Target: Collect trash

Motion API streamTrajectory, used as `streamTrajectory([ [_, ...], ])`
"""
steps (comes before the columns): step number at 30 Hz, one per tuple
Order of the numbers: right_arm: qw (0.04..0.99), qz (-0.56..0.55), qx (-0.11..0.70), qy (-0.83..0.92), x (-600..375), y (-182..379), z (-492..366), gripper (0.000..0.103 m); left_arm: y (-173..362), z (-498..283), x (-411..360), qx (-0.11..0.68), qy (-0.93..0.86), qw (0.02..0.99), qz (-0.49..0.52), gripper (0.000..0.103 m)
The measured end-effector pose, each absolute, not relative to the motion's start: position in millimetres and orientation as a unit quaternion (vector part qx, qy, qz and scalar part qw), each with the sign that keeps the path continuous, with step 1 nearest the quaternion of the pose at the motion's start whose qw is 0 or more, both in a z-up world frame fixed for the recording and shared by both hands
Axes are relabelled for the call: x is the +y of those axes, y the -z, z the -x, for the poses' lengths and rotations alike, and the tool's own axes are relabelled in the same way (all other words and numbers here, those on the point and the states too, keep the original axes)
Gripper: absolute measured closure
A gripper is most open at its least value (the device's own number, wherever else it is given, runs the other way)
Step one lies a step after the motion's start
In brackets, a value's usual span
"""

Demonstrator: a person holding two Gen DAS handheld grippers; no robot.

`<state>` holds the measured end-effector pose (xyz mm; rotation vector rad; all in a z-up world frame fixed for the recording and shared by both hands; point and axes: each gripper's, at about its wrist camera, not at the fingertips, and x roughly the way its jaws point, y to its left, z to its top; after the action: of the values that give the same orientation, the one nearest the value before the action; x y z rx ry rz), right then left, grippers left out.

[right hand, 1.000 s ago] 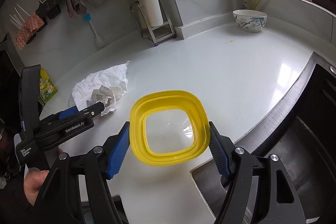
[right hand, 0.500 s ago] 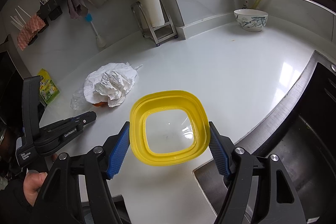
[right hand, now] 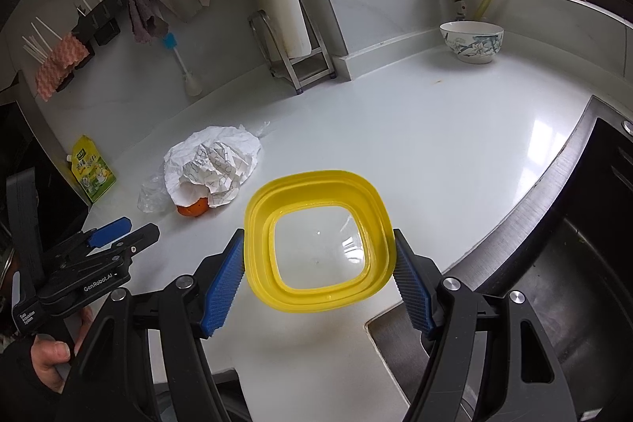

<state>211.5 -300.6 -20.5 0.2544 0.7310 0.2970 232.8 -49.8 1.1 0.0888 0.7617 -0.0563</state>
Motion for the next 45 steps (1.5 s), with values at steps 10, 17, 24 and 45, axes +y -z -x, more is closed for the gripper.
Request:
streamTrajectory([
  [10,0.913,-0.132,0.357,-0.144,-303.5,19.8,-212.5,0.035,-26.1,-281.9,-70.0,0.352,0.053,0.931,-0.074,0.023],
  [17,0.912,-0.133,0.361,-0.145,-304.0,20.2,-214.2,0.035,-22.2,-321.8,-74.7,0.369,0.061,0.923,-0.086,0.023],
  [24,0.91,-0.133,0.366,-0.143,-303.6,21.9,-215.8,0.035,5.4,-351.0,-73.1,0.417,0.079,0.903,-0.062,0.015],
  [45,0.909,-0.125,0.371,-0.145,-300.9,25.0,-217.0,0.035,11.6,-342.5,-59.0,0.379,0.031,0.919,-0.107,0.006],
])
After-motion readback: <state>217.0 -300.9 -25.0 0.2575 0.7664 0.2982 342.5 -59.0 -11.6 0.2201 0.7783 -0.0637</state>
